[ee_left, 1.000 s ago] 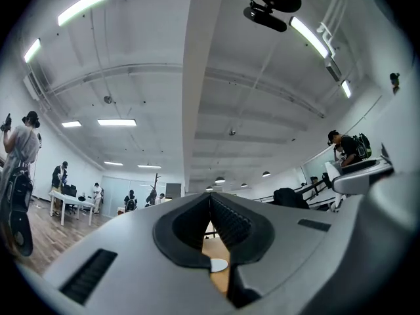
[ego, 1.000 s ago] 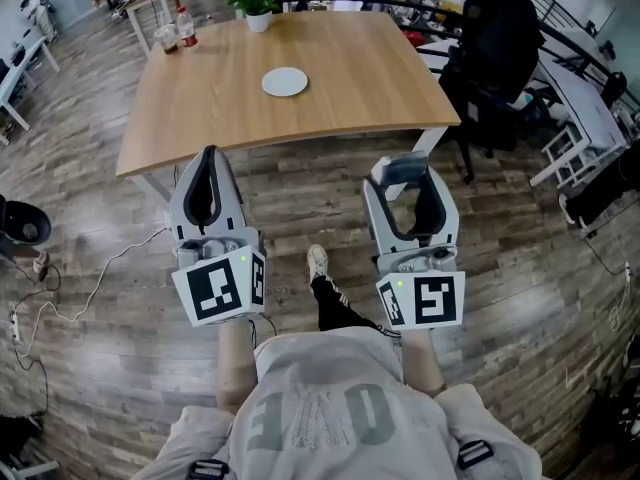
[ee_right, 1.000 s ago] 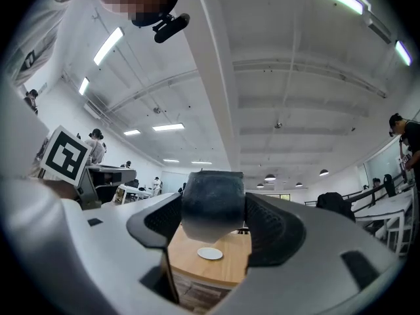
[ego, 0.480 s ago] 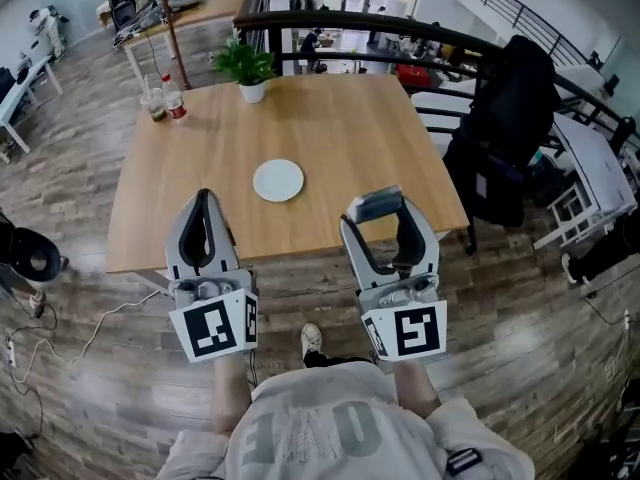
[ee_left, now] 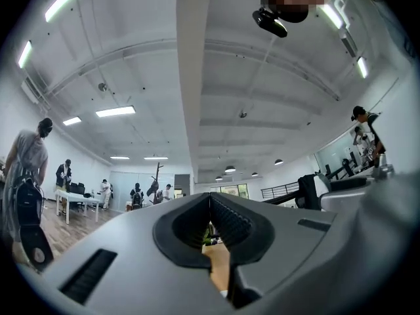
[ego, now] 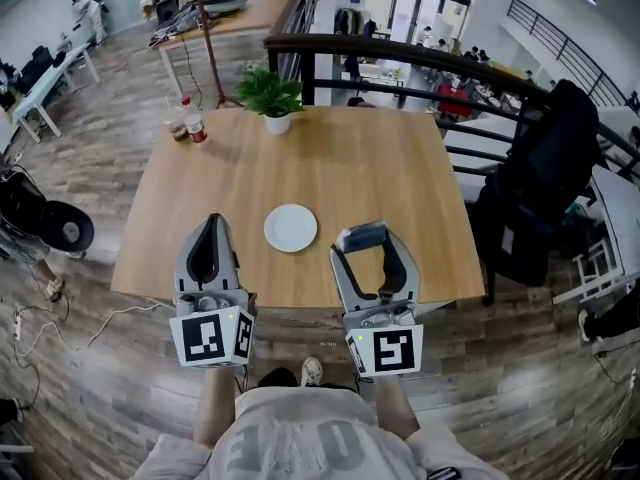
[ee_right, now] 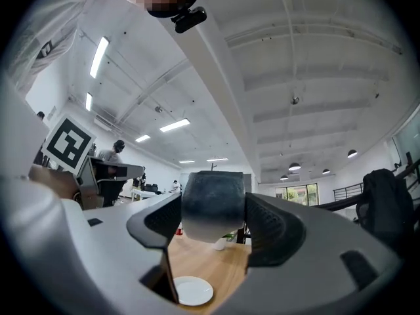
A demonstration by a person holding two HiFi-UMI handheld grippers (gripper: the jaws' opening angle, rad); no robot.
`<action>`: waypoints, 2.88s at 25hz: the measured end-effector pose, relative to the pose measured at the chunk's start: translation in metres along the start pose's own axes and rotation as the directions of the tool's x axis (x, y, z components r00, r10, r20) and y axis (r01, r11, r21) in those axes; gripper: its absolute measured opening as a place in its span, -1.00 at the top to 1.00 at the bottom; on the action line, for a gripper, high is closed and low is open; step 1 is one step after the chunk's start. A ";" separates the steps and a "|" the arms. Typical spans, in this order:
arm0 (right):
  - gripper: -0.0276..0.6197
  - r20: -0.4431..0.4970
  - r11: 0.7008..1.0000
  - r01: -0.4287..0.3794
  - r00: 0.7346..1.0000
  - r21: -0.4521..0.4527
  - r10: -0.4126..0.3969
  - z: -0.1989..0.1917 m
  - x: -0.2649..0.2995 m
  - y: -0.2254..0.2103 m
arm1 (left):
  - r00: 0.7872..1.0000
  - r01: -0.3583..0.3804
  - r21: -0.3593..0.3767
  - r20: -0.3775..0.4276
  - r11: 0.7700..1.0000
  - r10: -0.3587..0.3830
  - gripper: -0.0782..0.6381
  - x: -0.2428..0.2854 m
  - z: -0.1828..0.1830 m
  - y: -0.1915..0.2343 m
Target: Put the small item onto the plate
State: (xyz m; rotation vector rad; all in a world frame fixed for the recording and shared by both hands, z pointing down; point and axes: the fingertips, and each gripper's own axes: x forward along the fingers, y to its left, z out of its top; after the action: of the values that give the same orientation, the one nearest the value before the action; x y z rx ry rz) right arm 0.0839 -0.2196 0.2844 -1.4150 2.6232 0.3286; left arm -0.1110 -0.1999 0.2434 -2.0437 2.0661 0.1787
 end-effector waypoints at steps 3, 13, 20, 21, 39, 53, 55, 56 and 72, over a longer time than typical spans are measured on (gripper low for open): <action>-0.05 -0.005 0.999 0.010 1.000 0.036 -0.010 -0.009 0.010 -0.008 | 1.000 0.001 0.007 -0.007 1.000 -0.001 0.76 0.014 -0.001 0.002; -0.05 0.046 1.000 0.010 0.999 -0.021 -0.009 0.007 0.029 -0.015 | 0.999 0.019 0.041 0.047 0.999 -0.021 0.76 0.041 0.011 -0.009; -0.05 0.032 0.999 0.002 0.999 -0.035 -0.001 0.008 0.052 -0.012 | 0.997 0.028 0.056 0.076 0.998 -0.032 0.76 0.057 0.011 -0.008; -0.05 0.032 0.999 0.001 0.999 -0.037 0.000 0.009 0.055 -0.012 | 0.996 0.029 0.060 0.079 0.998 -0.033 0.76 0.059 0.010 -0.008; -0.05 0.010 0.996 -0.071 0.997 0.052 0.071 -0.002 0.121 -0.002 | 0.997 0.028 0.044 0.069 0.999 -0.031 0.76 0.099 -0.016 0.016; -0.05 -0.193 0.993 -0.110 0.974 0.050 0.118 -0.075 0.196 0.014 | 0.995 0.067 0.037 -0.077 0.997 -0.064 0.76 0.129 -0.100 0.044; -0.05 -0.242 0.991 -0.123 0.961 0.058 0.134 -0.096 0.205 0.020 | 0.993 0.079 0.043 -0.096 0.996 -0.074 0.76 0.130 -0.112 0.048; -0.05 -0.268 0.989 -0.130 0.953 0.067 0.143 -0.105 0.207 0.023 | 0.991 0.085 0.045 -0.104 0.995 -0.080 0.76 0.130 -0.117 0.050; -0.04 -0.656 0.968 -0.157 0.712 0.196 0.248 -0.270 0.195 0.055 | 0.989 0.074 -0.048 -0.121 0.996 -0.079 0.76 0.134 -0.149 0.064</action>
State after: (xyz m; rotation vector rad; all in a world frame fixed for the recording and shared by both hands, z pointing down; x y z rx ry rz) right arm -0.0752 -0.4171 0.5074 -1.3891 3.3061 -0.4347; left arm -0.1865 -0.3656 0.3496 -2.2079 2.0661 0.0870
